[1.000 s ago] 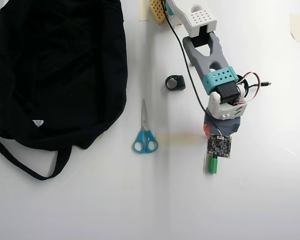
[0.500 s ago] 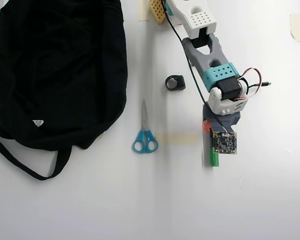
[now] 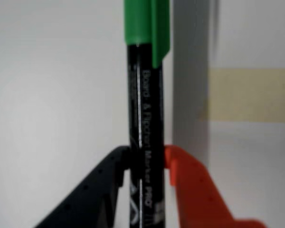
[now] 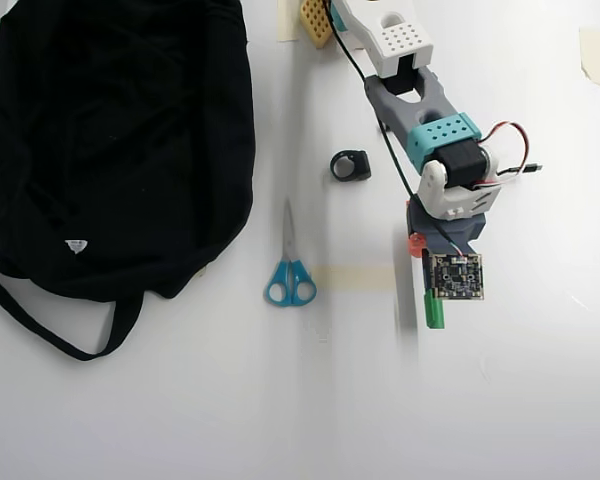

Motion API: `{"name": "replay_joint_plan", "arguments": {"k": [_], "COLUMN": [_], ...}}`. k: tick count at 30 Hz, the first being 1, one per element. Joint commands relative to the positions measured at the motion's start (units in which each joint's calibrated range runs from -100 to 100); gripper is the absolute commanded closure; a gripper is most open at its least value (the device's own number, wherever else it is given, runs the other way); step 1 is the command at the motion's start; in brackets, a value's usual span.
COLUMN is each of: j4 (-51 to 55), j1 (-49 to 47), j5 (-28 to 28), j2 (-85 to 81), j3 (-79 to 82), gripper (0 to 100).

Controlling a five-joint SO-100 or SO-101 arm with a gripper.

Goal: Put the green marker into the black bag

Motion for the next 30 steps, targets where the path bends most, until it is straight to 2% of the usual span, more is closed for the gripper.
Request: {"name": "replay_joint_plan", "arguments": {"k": [1, 20, 30], "j4": [0.6, 2.0, 3.0], "j1": [0.7, 2.5, 3.1], "j5": [0.6, 0.1, 0.0], "j2": [-1.2, -1.2, -1.1], "j3": [-3.1, -4.7, -12.6], "gripper": [98, 98, 98]}}
